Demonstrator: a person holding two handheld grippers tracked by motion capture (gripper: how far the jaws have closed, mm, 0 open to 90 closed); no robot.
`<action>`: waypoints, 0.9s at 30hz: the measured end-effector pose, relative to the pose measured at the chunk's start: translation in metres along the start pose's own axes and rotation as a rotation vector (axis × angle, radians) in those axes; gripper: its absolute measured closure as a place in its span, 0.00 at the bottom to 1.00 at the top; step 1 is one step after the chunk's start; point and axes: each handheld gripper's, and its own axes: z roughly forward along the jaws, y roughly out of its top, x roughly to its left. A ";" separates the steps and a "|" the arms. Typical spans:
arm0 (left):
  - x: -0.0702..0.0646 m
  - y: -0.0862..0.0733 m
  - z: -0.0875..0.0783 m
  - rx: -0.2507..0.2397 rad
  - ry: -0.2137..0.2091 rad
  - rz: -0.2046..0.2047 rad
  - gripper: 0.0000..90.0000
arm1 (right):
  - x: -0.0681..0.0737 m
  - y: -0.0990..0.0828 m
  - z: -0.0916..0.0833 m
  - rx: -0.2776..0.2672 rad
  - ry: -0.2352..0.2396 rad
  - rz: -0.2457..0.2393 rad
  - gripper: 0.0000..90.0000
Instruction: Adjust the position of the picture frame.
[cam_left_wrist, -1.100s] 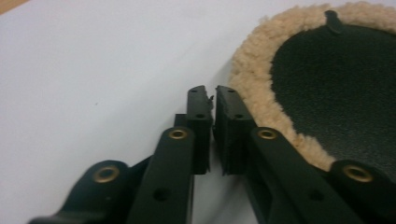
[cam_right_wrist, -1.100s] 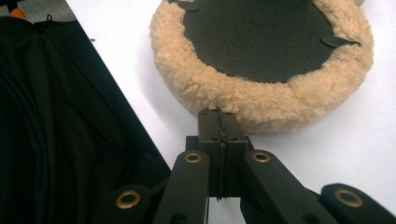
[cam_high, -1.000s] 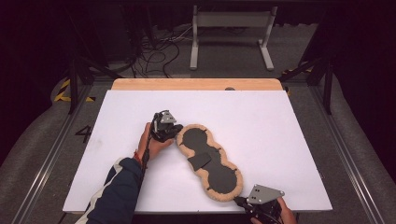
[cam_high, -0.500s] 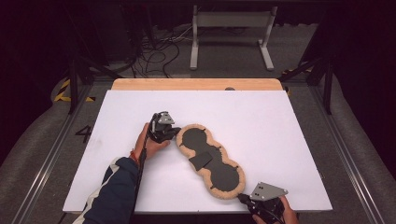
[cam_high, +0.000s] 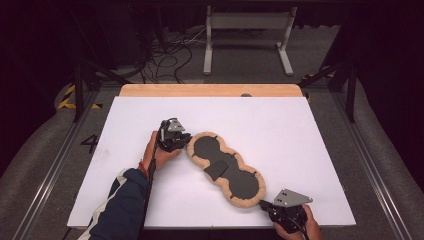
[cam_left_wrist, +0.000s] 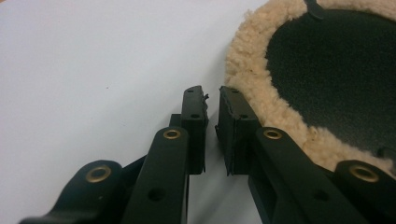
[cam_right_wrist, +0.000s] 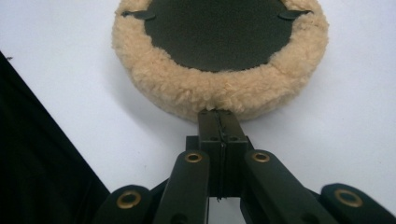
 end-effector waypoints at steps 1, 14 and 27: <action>0.001 0.000 0.001 -0.004 -0.006 -0.006 0.91 | 0.000 0.000 0.000 0.000 0.000 0.000 1.00; 0.003 -0.004 -0.002 0.029 -0.072 -0.005 1.00 | -0.007 0.001 0.000 0.002 -0.031 0.025 1.00; -0.003 -0.012 -0.024 0.003 -0.156 0.031 1.00 | -0.025 -0.001 -0.002 0.007 -0.077 0.061 1.00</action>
